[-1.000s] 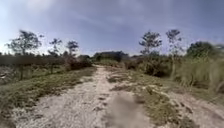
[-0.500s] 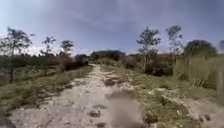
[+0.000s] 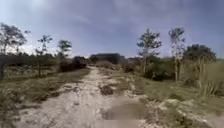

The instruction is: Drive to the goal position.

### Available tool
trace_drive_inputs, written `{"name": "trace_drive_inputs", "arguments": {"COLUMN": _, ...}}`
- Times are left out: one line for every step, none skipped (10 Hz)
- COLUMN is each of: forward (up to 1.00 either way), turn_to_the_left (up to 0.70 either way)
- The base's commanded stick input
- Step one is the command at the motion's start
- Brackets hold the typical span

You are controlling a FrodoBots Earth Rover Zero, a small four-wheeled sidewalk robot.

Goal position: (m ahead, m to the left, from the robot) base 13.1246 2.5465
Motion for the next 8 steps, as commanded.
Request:
{"name": "trace_drive_inputs", "arguments": {"forward": 0.85, "turn_to_the_left": 0.0}}
{"name": "trace_drive_inputs", "arguments": {"forward": 0.85, "turn_to_the_left": 0.0}}
{"name": "trace_drive_inputs", "arguments": {"forward": 0.85, "turn_to_the_left": 0.0}}
{"name": "trace_drive_inputs", "arguments": {"forward": 0.85, "turn_to_the_left": 0.0}}
{"name": "trace_drive_inputs", "arguments": {"forward": 0.85, "turn_to_the_left": 0.0}}
{"name": "trace_drive_inputs", "arguments": {"forward": 0.85, "turn_to_the_left": 0.1}}
{"name": "trace_drive_inputs", "arguments": {"forward": 0.85, "turn_to_the_left": 0.28}}
{"name": "trace_drive_inputs", "arguments": {"forward": 0.43, "turn_to_the_left": 0.43}}
